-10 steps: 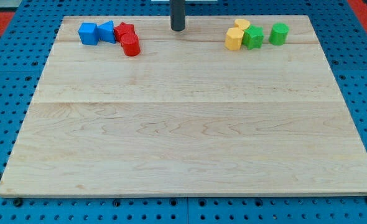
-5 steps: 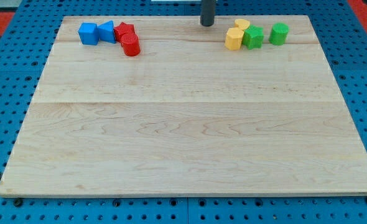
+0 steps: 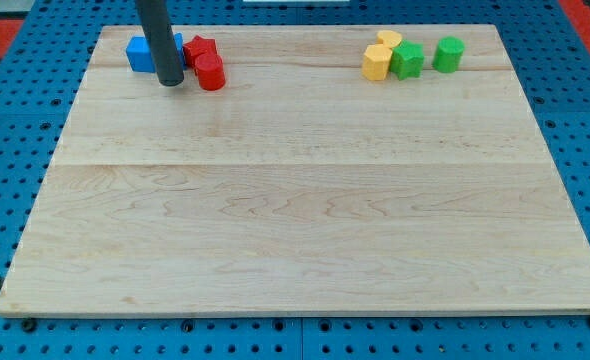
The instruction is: Move the red circle closer to the yellow blocks
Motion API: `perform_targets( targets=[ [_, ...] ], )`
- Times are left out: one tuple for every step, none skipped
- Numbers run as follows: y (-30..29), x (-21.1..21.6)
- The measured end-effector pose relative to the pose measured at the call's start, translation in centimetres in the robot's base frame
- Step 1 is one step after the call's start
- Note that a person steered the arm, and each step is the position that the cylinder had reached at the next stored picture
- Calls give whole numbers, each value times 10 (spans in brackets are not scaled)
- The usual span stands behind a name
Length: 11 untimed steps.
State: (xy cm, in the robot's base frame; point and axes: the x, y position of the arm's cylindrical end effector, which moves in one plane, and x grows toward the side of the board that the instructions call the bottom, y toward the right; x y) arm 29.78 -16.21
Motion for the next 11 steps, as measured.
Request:
perform_targets(
  targets=[
    [35, -5],
    [120, -5],
    [148, 1],
    [150, 1],
    [157, -6],
    [157, -7],
    [157, -18],
    [177, -23],
    [200, -29],
    [203, -29],
    [203, -29]
  ],
)
